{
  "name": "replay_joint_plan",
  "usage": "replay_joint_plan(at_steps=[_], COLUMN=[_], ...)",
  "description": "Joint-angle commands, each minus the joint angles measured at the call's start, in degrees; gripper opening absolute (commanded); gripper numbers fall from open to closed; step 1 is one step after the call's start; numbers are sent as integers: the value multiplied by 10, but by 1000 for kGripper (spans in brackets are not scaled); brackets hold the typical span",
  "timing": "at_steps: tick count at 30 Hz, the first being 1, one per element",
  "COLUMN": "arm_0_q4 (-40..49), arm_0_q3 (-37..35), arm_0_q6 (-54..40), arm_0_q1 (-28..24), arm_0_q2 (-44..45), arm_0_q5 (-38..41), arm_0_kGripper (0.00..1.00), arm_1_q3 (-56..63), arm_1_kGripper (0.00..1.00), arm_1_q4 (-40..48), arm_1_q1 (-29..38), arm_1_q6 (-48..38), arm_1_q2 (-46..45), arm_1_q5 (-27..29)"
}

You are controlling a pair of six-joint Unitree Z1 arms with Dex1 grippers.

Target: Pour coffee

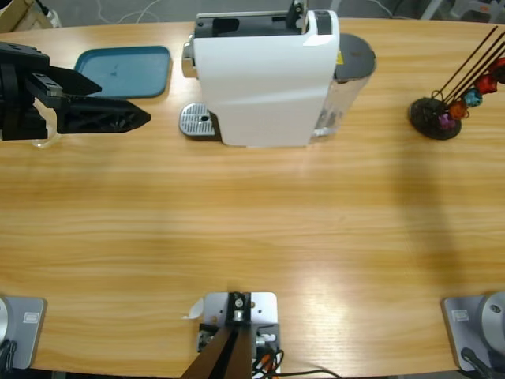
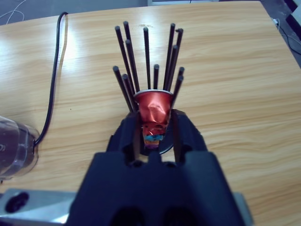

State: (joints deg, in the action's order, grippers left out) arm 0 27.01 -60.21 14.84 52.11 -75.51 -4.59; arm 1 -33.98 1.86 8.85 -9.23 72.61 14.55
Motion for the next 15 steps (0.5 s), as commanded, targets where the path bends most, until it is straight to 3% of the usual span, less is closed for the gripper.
replay_joint_plan(at_steps=[1, 4, 15], arm_0_q4=[8, 8, 8], arm_0_q3=[29, 31, 35], arm_0_q6=[6, 8, 11], arm_0_q1=[6, 5, 6], arm_0_q2=[11, 12, 13], arm_0_q5=[-5, -5, -4], arm_0_kGripper=[987, 987, 987], arm_1_q3=[15, 15, 24], arm_1_kGripper=[90, 0, 0], arm_1_q4=[13, 14, 31], arm_1_q1=[-9, -9, -9], arm_1_q6=[-6, -6, -14], arm_1_q2=[25, 26, 17], arm_1_q5=[3, 4, 26])
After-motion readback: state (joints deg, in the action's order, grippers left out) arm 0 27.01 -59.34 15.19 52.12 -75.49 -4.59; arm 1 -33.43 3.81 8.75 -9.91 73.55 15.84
